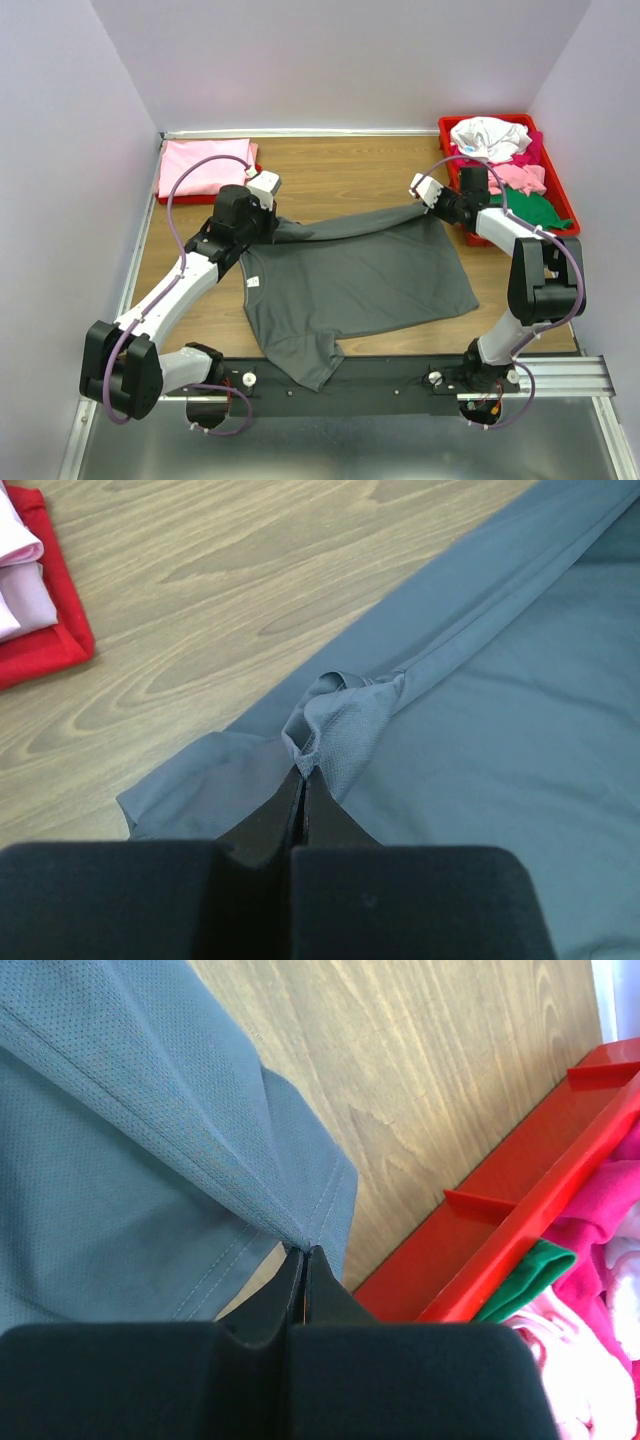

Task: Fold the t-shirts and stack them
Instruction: Fold the tshirt

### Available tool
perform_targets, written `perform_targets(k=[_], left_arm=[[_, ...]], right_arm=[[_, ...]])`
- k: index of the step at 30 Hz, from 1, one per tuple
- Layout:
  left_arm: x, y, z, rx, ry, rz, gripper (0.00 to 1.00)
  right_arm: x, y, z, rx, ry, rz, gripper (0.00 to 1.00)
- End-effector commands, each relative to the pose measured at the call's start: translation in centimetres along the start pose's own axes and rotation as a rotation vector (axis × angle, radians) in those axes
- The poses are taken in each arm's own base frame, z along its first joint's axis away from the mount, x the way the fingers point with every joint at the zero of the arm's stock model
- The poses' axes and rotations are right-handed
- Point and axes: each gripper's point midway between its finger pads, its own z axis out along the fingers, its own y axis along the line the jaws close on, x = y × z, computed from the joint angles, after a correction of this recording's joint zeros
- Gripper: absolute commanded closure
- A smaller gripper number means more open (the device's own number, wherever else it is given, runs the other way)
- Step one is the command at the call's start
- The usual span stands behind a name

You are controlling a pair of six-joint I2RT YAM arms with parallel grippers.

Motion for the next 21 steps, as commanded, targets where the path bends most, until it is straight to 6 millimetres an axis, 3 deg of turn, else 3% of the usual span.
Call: perform_targets(k=[1, 5, 7, 10, 13, 15, 16, 21], left_arm=[[1.2, -0.3, 0.0, 0.004, 0.035, -0.019, 1.00], [1.1, -0.2, 0.0, -0.001, 0.034, -0.021, 1.00], [1.3, -0.2, 0.1, -0.001, 0.042, -0.025, 1.00], [1.4, -0.3, 0.1, 0.001, 0.045, -0.031, 1.00], [1.6, -0.4, 0.1, 0.005, 0.050, -0.034, 1.00], [1.5, -0.5, 0.1, 0.007, 0.049, -0.038, 1.00], [1.6, -0.5, 0.1, 0.008, 0.051, -0.039, 1.00], [1.9, -0.5, 0.0, 0.006, 0.057, -0.046, 1.00]], right_arm=[[0.8, 0.2, -0.7, 0.013, 0.027, -0.014, 0.98], [1.5, 0.8, -1.0, 0.004, 0.055, -0.023, 0.95], [2.0, 1.1, -1.3, 0.004, 0.083, -0.027, 0.86], [2.0, 1.0, -2.5, 0.009, 0.101, -0.011, 0.67], [1.0, 0.6, -3.7, 0.022, 0.077, -0.003, 0.38], [-0.3, 0.2, -4.6, 0.030, 0.033, 0.025, 0.29], [-1.1, -0.4, -5.0, 0.042, 0.014, 0.035, 0.29], [-3.9, -0.2, -5.9, -0.011, -0.091, 0.146, 0.29]])
